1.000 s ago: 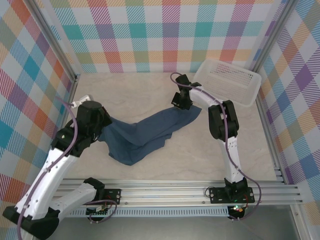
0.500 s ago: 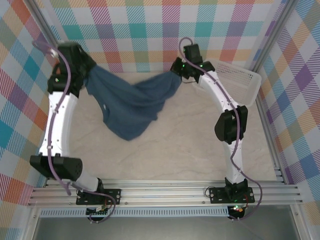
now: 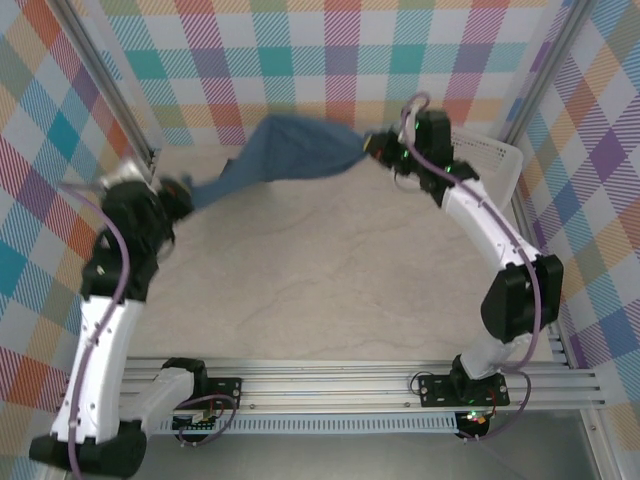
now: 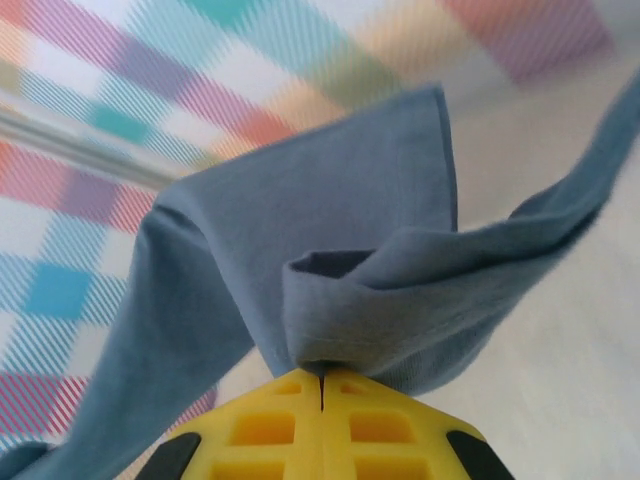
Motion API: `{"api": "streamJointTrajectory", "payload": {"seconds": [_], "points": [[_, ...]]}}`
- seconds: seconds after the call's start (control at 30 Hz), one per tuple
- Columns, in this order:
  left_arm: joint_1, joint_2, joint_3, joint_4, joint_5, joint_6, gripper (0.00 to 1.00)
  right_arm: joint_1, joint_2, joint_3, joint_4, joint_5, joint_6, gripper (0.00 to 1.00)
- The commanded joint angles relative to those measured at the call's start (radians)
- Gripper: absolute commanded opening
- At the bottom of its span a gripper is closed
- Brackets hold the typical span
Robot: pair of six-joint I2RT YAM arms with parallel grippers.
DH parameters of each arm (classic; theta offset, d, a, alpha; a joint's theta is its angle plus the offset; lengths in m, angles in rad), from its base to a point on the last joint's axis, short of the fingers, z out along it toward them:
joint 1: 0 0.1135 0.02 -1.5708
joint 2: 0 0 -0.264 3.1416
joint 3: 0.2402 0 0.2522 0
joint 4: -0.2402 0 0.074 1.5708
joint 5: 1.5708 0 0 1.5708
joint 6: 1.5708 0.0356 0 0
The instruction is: Fold and stack the t-shirts
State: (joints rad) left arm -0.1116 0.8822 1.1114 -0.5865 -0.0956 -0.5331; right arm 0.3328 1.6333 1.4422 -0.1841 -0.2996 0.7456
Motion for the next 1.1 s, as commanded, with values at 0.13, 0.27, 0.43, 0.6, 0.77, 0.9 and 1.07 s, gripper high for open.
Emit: {"api": "streamJointTrajectory", "payload": {"seconds": [0.13,0.27,0.43,0.6,0.77,0.9,1.07], "points": [[-0.014,-0.157,-0.431,-0.247,0.036,-0.141,0.57,0.048,0.004,-0.470,-0.102,0.041,0.059,0.37],[-0.012,-0.153,-0.336,-0.290,0.006,-0.200,0.62,0.048,-0.080,-0.517,-0.154,0.132,0.056,0.54],[0.037,0.080,-0.171,-0.280,-0.008,-0.217,0.51,0.048,-0.116,-0.448,-0.254,0.209,0.040,0.48],[0.145,0.506,0.010,-0.404,0.062,-0.191,0.36,0.051,-0.091,-0.364,-0.280,0.204,-0.003,0.44],[0.181,0.636,-0.007,-0.366,0.107,-0.224,0.36,0.052,-0.089,-0.321,-0.281,0.157,-0.058,0.45],[0.193,0.616,-0.075,-0.316,0.091,-0.188,0.47,0.052,-0.090,-0.333,-0.282,0.111,-0.086,0.45],[0.207,0.616,-0.106,-0.182,0.074,-0.058,0.44,0.052,-0.111,-0.378,-0.255,0.063,-0.072,0.45]]}}
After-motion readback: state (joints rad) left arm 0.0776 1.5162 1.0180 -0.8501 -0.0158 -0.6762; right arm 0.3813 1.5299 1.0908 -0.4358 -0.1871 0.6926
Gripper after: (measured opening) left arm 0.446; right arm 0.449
